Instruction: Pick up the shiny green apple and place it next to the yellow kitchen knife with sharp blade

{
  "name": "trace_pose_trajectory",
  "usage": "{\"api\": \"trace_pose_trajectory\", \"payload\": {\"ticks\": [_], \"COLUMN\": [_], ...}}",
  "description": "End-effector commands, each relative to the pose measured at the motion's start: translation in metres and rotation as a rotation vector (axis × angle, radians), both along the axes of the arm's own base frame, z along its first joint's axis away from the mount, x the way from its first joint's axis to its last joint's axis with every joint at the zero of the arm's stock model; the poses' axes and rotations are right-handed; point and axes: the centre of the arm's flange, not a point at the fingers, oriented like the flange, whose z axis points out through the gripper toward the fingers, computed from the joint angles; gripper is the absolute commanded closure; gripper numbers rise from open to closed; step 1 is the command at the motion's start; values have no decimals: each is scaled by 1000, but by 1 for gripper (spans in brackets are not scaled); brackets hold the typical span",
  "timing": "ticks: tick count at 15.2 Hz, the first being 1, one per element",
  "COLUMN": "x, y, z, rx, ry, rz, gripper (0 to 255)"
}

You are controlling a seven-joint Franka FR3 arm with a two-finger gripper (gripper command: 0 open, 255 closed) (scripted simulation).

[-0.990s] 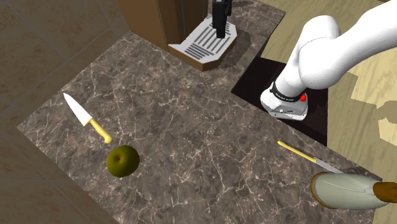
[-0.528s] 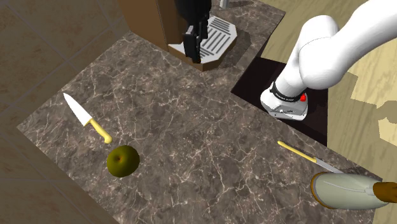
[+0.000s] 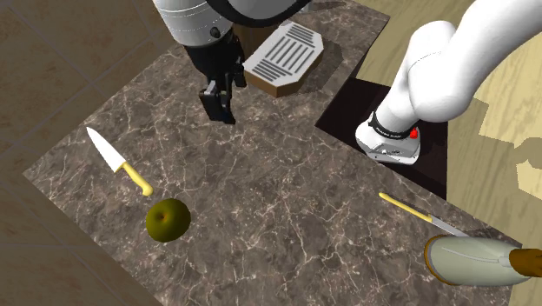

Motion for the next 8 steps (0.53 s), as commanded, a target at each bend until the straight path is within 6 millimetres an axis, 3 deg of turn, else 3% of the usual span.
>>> {"api": "trace_pose_trajectory", "payload": {"ticks": [1, 8], "x": [11, 50], "y": [23, 104], "z": [-10, -36], "rx": [1, 2], "ry": [3, 10], "rz": [9, 44], "gripper": [0, 0]}}
